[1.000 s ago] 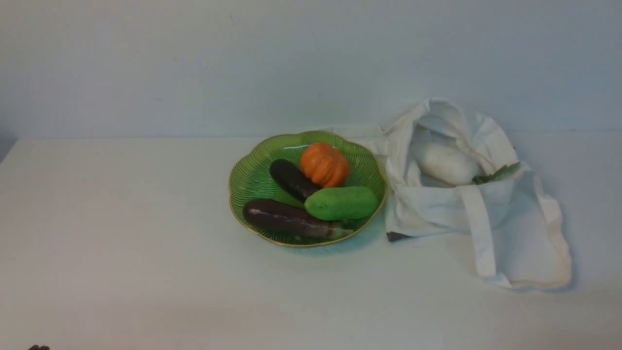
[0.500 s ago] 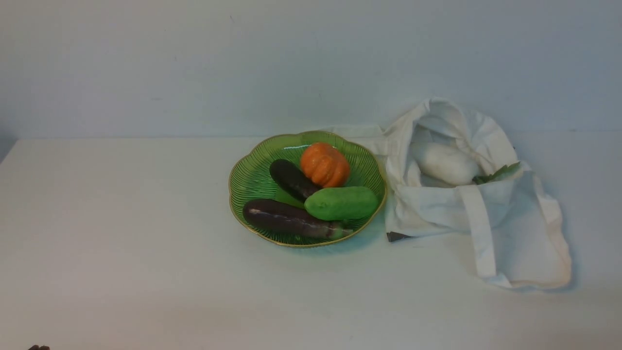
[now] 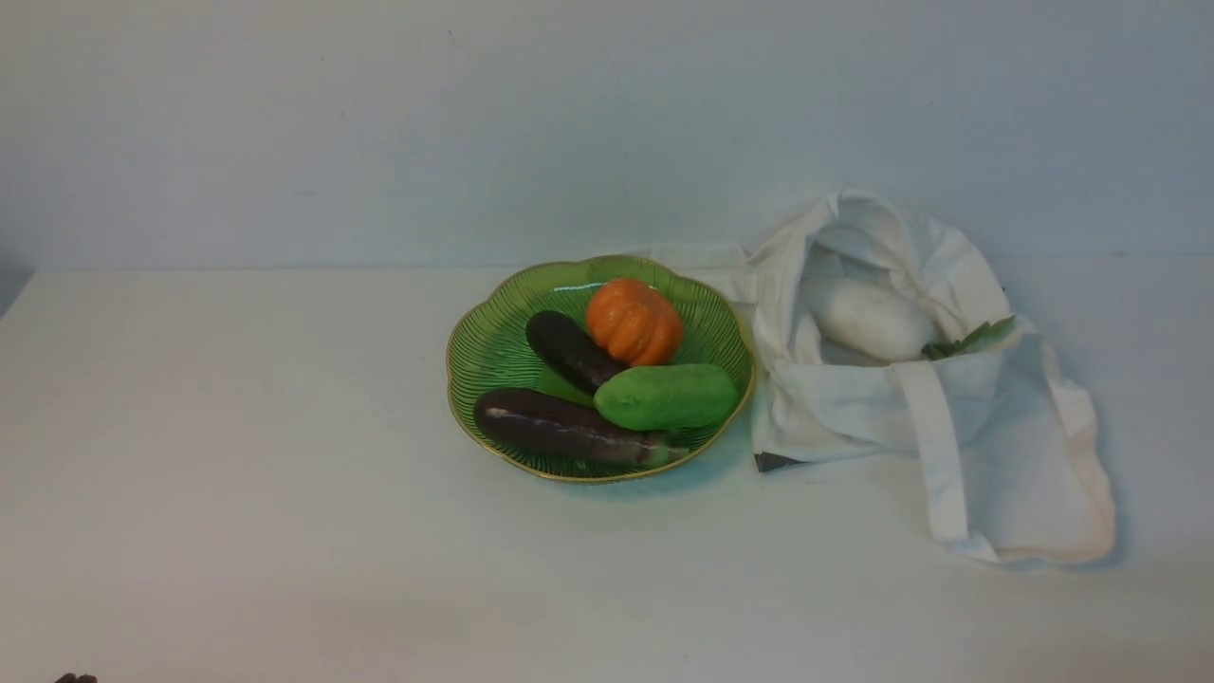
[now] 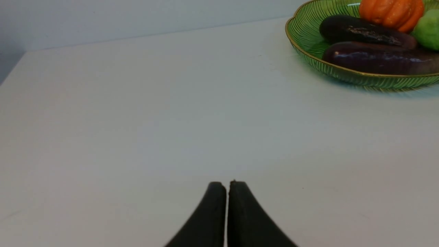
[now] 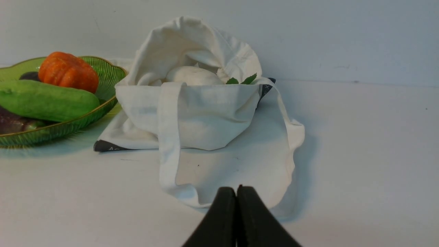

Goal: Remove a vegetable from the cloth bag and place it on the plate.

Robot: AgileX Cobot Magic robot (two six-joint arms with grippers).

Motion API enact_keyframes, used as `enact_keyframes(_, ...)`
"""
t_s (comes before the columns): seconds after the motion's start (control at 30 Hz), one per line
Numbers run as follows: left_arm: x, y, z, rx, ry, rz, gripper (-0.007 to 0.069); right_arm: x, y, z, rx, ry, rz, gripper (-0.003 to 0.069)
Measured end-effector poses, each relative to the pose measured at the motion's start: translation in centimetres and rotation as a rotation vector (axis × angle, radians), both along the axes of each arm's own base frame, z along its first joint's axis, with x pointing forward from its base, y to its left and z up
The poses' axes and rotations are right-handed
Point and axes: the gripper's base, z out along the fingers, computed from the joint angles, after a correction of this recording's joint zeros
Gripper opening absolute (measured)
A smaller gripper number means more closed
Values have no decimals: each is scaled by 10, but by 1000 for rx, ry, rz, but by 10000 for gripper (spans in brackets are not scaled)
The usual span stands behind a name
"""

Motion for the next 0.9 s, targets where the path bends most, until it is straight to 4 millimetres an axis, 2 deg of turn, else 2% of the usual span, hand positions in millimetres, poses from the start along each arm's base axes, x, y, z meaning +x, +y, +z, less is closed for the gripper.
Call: enact_keyframes(0.9, 0, 0, 0, 0, 0, 0, -5, 0, 0, 0, 22, 2, -4, -15)
